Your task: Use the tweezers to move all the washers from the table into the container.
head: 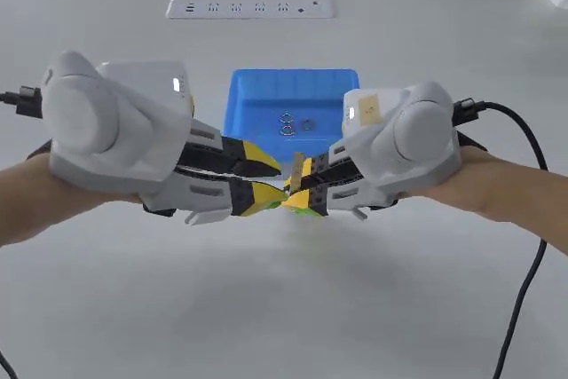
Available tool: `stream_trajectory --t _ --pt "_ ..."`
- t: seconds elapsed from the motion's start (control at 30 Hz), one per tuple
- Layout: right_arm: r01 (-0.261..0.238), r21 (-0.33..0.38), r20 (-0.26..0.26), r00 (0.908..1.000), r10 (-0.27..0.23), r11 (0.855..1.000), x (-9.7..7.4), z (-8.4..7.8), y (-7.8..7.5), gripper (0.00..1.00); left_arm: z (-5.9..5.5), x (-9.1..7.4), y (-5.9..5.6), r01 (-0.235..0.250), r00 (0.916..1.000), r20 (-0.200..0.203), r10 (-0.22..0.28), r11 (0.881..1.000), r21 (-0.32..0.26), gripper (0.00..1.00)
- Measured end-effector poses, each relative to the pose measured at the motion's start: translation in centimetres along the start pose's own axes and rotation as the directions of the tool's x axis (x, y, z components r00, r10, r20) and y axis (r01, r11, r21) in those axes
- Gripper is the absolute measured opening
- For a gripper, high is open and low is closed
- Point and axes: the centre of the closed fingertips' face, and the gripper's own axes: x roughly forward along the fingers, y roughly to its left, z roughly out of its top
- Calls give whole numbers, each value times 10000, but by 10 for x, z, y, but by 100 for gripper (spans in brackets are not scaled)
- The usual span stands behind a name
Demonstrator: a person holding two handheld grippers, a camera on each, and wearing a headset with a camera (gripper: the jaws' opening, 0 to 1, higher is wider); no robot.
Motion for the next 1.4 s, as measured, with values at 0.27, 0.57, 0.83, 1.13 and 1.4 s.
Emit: stream_trajectory --t 0.27,0.57,0.83,1.13,1.4 --pt "-134 -102 -7 9999 134 9999 -17 13 1 10 -3 -18 -8 -124 9998 152 130 9992 -386 23" --pt "120 -275 -84 9999 -122 9995 -37 23 -5 10 -11 -35 -11 -668 9975 194 686 9942 -841 35" --pt "-103 -874 -193 9998 87 9961 -43 40 -2 10 -14 -49 -14 -1108 9928 340 1152 9878 -1097 48" --pt "-335 -1348 -279 9992 300 9903 -46 60 -7 10 -19 -58 -11 -1697 9832 440 1771 9759 -1370 65" --pt "-178 -1459 -172 9997 155 9891 -48 75 -26 10 -29 -63 -8 -2062 9756 411 2159 9640 -1681 75"
